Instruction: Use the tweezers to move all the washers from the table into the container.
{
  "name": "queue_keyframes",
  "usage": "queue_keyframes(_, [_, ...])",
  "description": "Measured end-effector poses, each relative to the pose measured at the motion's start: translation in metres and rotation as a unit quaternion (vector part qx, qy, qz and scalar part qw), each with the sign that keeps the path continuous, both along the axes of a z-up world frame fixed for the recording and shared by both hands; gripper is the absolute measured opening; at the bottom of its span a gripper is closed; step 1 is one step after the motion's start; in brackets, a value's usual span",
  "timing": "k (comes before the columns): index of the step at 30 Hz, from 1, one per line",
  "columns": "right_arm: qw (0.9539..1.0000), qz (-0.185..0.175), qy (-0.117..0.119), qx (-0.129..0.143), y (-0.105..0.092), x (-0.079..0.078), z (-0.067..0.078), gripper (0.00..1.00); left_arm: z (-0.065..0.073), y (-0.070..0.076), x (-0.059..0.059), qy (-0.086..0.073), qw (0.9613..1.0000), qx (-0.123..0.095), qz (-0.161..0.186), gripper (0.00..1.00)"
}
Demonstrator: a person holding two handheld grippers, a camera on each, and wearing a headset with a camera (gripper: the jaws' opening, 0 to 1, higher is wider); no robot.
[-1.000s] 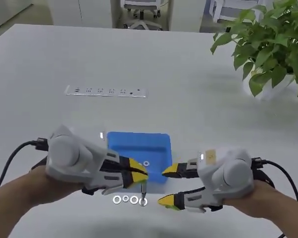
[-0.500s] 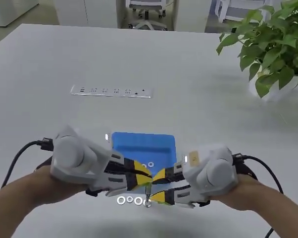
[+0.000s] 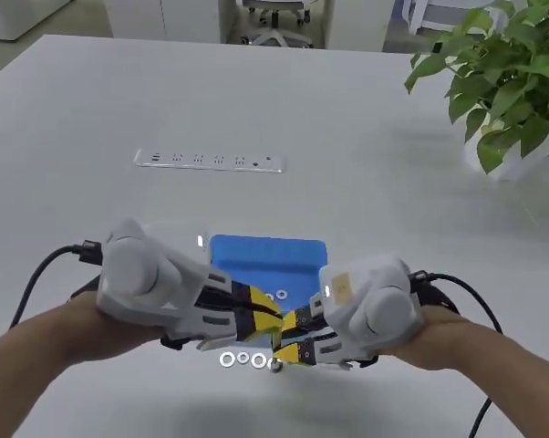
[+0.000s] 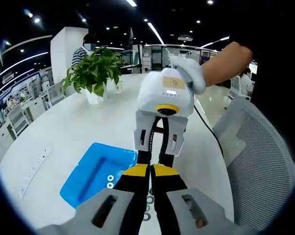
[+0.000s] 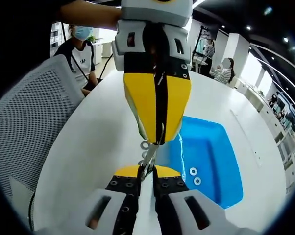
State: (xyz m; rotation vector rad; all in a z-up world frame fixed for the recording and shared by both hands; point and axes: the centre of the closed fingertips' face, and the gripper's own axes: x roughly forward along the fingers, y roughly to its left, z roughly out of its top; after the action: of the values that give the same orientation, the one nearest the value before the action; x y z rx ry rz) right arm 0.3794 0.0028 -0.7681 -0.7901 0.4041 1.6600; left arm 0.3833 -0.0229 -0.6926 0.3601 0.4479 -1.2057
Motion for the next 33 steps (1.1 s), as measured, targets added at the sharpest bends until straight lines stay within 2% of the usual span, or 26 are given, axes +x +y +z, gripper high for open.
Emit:
queue_keyframes(22, [0.9995, -0.025, 0.020, 0.000, -0.004, 0.001, 0.001, 0.09, 0.001, -0.003, 0.000, -0.006, 1.0000, 0.006, -0.003, 0.06])
queue_keyframes(26, [0.9994, -0.027, 0.022, -0.003, -0.005, 0.000, 0.001, 0.09, 0.008, -0.004, 0.002, -0.007, 0.9999, -0.010, 0.003, 0.10])
queue_keyframes(29, [0.9993, -0.029, 0.023, -0.003, -0.006, -0.001, 0.002, 0.09, 0.012, -0.003, 0.003, -0.012, 0.9998, -0.014, 0.008, 0.14])
queue_keyframes(33, [0.9993, -0.028, 0.022, -0.008, -0.007, -0.003, 0.005, 0.09, 0.015, 0.001, 0.004, -0.009, 0.9996, -0.022, 0.017, 0.22])
